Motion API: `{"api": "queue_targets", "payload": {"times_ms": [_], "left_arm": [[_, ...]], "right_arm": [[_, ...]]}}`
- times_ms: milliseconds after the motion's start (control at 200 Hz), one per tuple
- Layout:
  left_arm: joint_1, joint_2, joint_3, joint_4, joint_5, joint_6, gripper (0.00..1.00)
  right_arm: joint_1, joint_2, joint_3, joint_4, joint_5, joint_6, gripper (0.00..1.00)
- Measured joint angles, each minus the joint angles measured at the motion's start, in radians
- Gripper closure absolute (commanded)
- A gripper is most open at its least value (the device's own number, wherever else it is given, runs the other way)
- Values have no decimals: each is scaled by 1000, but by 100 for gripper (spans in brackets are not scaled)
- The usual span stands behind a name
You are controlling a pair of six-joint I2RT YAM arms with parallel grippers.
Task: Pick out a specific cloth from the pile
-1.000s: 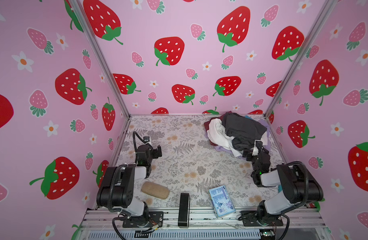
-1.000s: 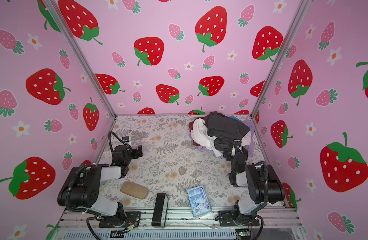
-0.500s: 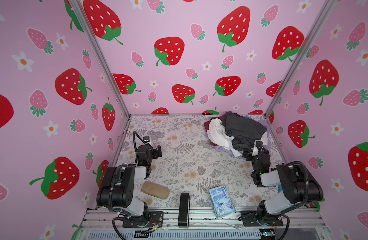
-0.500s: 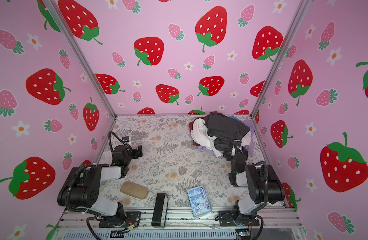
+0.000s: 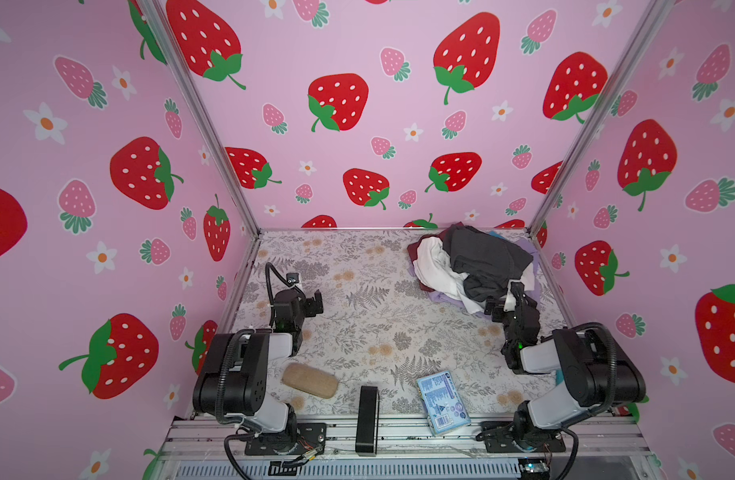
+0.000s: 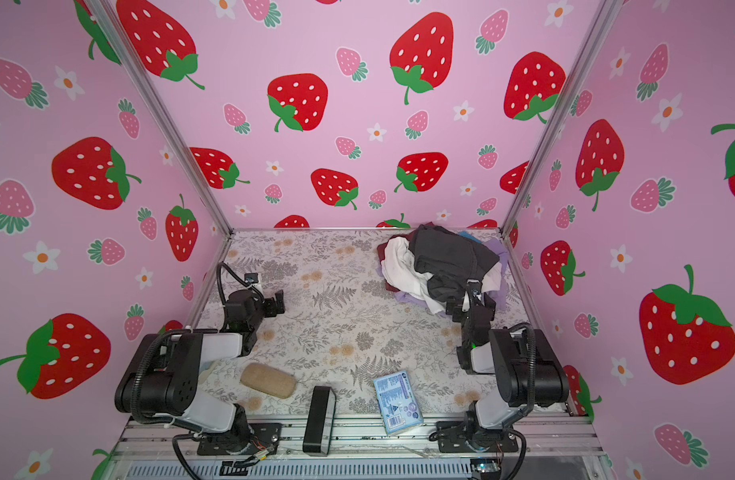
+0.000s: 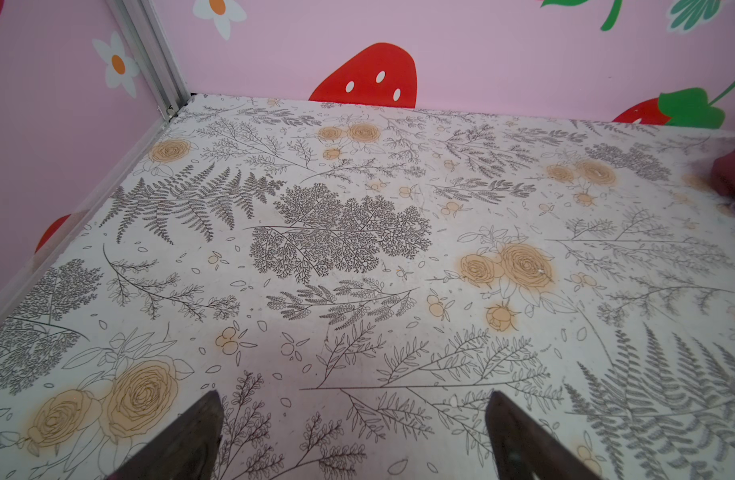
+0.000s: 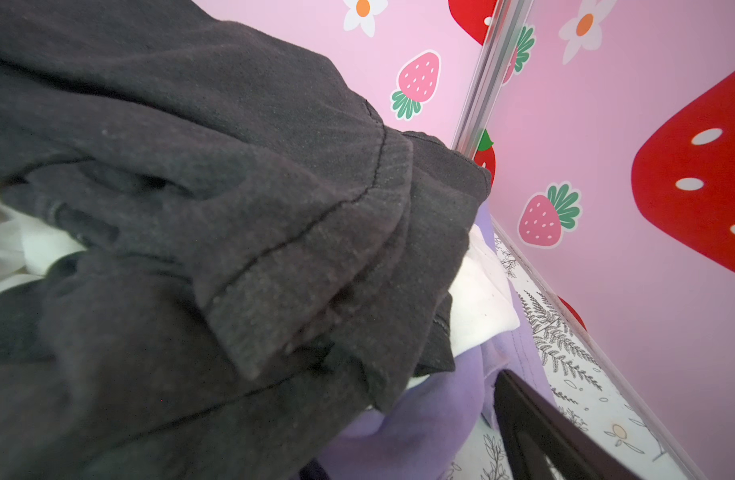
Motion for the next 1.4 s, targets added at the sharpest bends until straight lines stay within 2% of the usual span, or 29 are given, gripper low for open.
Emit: {"api": "queue_targets", "payload": {"times_ms": [160, 435, 670, 860, 1020, 1401], "left_arm": [[0, -35, 27, -115, -51, -26, 1], [-44, -270, 48, -284, -121, -46, 1], [-116, -451, 144, -533, -101, -71, 3], [-144, -587, 208, -683, 31, -102, 3], [-153, -661, 222, -753, 209, -132, 2], [-153, -652, 222, -787, 591, -165, 3]], "right_arm": [[7, -64, 30, -116, 47, 4, 0], [24, -321, 79, -384, 112, 13, 0], [32, -352, 290, -769, 140, 56, 0], [37, -386, 428, -1075, 148, 132, 0], [42, -418, 515, -1281, 142, 194, 0], [83, -471, 671, -1566, 113, 282, 0]]}}
